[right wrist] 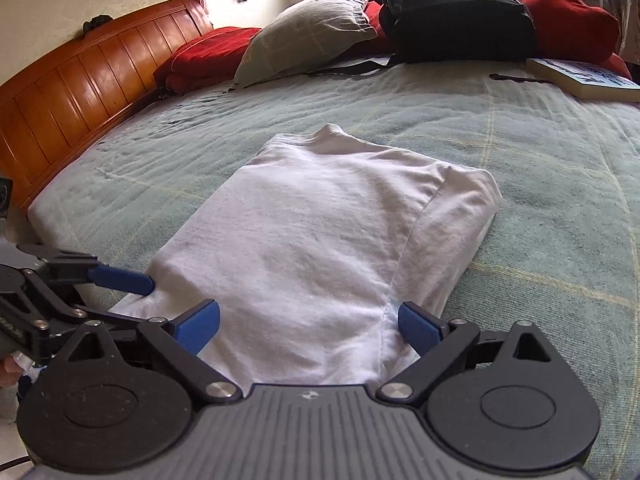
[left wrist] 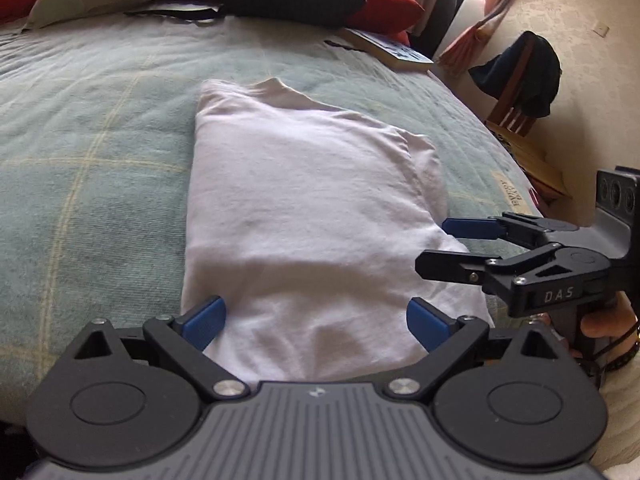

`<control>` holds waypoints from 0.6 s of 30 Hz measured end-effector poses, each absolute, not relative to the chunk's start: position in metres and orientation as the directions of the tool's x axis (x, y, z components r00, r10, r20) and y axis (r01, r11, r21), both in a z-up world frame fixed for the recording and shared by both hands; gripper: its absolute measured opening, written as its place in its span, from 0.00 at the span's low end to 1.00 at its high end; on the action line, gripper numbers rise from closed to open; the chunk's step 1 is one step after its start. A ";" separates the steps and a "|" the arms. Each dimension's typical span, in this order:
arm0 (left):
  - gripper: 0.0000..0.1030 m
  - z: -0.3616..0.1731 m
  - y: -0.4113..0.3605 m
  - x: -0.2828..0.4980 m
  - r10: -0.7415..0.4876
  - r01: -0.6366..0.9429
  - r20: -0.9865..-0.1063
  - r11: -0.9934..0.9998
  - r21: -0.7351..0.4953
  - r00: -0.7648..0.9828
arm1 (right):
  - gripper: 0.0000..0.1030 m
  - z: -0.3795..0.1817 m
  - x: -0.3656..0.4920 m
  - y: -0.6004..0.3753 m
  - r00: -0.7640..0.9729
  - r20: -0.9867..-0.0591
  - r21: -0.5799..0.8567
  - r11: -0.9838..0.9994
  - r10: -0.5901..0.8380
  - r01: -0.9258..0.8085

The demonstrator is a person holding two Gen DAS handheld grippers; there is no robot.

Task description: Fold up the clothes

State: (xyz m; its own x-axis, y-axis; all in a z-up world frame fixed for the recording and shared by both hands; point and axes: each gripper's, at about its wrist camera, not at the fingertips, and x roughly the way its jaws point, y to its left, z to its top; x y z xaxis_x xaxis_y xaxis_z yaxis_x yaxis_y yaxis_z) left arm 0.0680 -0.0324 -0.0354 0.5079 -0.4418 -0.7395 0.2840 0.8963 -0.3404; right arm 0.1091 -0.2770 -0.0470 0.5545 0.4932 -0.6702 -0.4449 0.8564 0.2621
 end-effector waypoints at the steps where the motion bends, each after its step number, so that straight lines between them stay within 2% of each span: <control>1: 0.94 -0.030 -0.031 0.065 -0.443 0.292 -0.728 0.896 -0.336 0.522 | 0.95 -0.045 0.107 -0.277 0.561 -0.670 0.253 0.860 0.486 -0.443; 4: 0.94 -0.016 -0.026 0.057 -0.449 0.300 -0.695 0.894 -0.334 0.562 | 0.95 -0.034 0.095 -0.277 0.582 -0.652 0.233 0.859 0.486 -0.456; 9: 0.94 -0.014 -0.020 0.058 -0.447 0.280 -0.687 0.894 -0.349 0.573 | 0.99 -0.026 0.075 -0.269 0.513 -0.600 0.299 0.767 0.614 -0.568; 14: 0.94 -0.019 -0.015 0.061 -0.441 0.263 -0.692 0.897 -0.355 0.572 | 0.98 -0.055 0.072 -0.275 0.441 -0.673 0.346 0.780 0.593 -0.521; 18: 0.94 -0.019 -0.014 0.065 -0.457 0.279 -0.667 0.889 -0.363 0.588 | 1.00 -0.041 0.066 -0.295 0.473 -0.597 0.416 0.754 0.648 -0.508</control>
